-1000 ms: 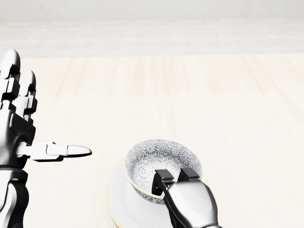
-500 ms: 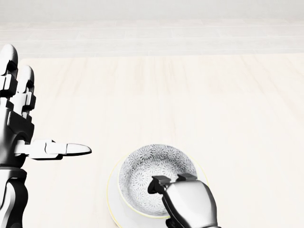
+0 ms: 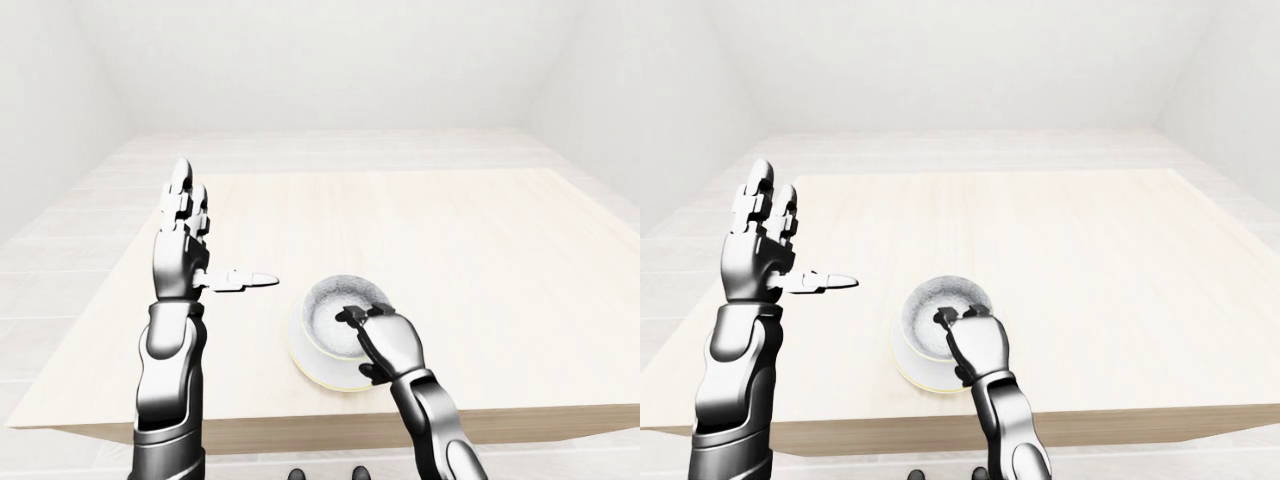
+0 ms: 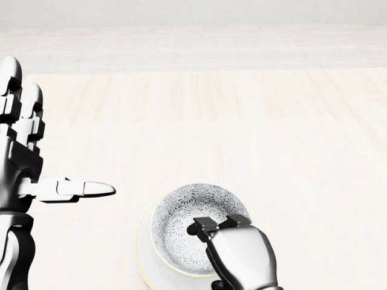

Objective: Put the bowl on the plate.

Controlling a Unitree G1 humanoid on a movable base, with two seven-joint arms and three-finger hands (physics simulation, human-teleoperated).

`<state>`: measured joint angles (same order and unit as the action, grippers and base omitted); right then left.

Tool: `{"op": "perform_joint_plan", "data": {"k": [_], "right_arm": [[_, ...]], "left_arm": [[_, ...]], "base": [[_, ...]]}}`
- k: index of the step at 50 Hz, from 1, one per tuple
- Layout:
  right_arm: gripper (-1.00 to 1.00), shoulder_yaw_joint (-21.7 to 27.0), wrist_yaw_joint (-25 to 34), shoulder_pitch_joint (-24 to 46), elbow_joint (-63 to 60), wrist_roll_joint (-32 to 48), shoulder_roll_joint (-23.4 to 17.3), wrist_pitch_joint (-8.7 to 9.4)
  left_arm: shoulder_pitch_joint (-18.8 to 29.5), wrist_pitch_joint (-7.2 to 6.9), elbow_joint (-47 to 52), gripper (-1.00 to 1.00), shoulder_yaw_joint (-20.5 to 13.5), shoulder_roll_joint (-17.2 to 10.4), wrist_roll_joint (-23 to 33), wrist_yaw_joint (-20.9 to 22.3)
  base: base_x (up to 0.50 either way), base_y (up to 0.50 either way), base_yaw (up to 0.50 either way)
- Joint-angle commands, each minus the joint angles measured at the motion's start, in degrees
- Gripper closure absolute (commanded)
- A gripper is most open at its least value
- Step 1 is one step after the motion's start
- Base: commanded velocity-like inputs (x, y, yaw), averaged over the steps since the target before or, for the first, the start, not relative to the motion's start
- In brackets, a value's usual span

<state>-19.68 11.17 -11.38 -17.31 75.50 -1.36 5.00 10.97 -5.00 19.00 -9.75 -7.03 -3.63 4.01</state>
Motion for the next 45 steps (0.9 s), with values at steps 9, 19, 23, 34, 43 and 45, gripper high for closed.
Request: {"op": "perform_joint_plan", "data": {"k": [9,19,23,34,43,45], "right_arm": [[-0.26,-0.1,2.3,-0.3,-2.6,0.1,0.1,0.00],[-0.67,-0.3,3.6,-0.5,-4.2,-0.1,0.1,0.00],[-0.69,-0.2,4.2,-0.4,-5.1,-0.3,0.2,0.00],[-0.84,-0.4,4.4,-0.8,-6.0,-0.8,0.2,0.00],[-1.00,-0.9,5.8,-1.4,-8.6,-0.7,0.1,0.00],[-1.00,-0.9,6.0,-1.5,-9.0,-0.7,0.1,0.00]], "left_arm": [[0.4,0.00,-0.6,-1.00,-0.2,-0.2,-0.2,-0.1],[0.4,0.00,-0.4,-1.00,-0.2,-0.3,-0.3,-0.1],[0.5,0.00,-0.4,-1.00,-0.3,-0.3,-0.4,-0.2],[0.6,0.00,-0.5,-1.00,-0.5,-0.4,-0.8,-0.4],[0.3,0.00,-0.1,-1.00,-0.4,-0.4,-0.8,-0.3],[0.2,0.00,-0.1,-1.00,-0.4,-0.4,-0.7,-0.3]], "base": [[0.00,0.00,0.00],[0.00,0.00,0.00],[0.00,0.00,0.00],[0.00,0.00,0.00],[0.00,0.00,0.00],[0.00,0.00,0.00]]}}
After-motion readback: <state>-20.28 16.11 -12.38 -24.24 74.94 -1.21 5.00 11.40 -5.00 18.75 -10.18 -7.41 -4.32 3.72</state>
